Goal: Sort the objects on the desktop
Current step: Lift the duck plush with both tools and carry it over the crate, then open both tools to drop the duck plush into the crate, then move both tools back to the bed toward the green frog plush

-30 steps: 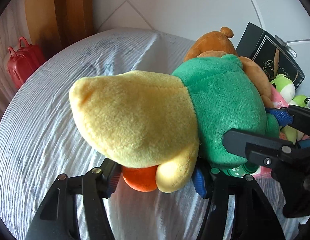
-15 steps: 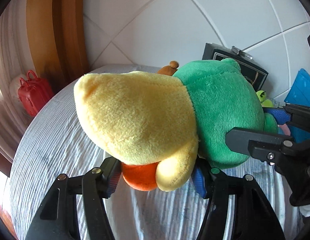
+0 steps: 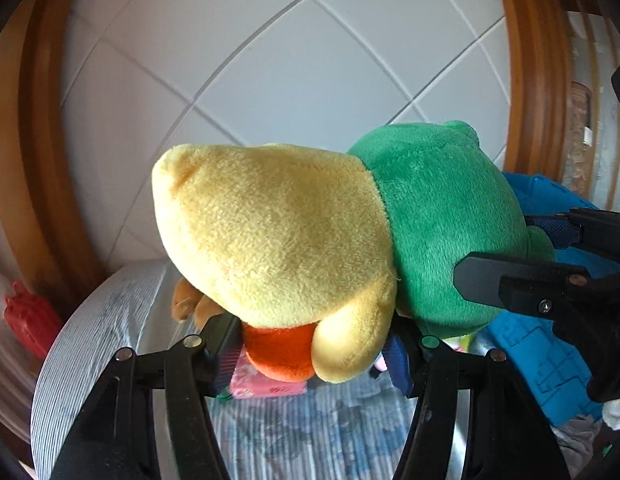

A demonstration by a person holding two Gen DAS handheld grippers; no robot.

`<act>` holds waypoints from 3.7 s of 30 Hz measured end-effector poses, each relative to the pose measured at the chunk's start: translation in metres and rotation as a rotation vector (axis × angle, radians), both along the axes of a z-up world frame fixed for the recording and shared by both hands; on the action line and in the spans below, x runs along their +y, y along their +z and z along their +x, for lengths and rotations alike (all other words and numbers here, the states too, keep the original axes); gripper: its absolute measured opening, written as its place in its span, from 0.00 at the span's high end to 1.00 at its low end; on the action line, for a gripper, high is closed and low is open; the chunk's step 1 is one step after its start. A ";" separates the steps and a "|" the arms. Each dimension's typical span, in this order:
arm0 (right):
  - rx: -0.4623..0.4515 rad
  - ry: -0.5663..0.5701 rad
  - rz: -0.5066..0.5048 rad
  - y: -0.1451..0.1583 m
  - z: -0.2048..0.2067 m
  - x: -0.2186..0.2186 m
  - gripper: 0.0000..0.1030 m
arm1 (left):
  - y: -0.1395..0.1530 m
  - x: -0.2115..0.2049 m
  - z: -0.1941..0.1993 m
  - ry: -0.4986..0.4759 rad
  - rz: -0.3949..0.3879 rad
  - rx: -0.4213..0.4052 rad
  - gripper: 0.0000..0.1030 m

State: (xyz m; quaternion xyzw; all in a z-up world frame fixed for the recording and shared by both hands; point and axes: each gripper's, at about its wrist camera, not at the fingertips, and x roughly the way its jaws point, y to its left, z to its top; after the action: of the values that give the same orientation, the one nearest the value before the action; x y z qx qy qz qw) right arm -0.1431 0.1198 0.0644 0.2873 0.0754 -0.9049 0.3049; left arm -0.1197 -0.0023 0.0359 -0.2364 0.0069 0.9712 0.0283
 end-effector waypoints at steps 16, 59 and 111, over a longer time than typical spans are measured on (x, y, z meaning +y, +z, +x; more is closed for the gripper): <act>0.079 -0.413 -0.022 0.080 0.031 0.283 0.33 | 0.075 0.297 -0.052 -0.414 -0.028 0.004 0.43; -0.266 -0.552 -0.007 0.034 -0.109 0.476 0.00 | 0.034 0.462 -0.181 -0.367 -0.125 -0.450 0.42; -0.478 -0.365 0.088 -0.167 -0.191 0.060 0.00 | -0.164 -0.045 -0.214 0.083 0.064 -0.511 0.33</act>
State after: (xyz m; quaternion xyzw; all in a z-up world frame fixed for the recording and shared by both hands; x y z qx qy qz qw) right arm -0.3339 0.1803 -0.1025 0.5137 -0.0121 -0.8474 0.1333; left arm -0.3332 -0.0472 -0.1278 -0.4730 -0.0410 0.8801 -0.0034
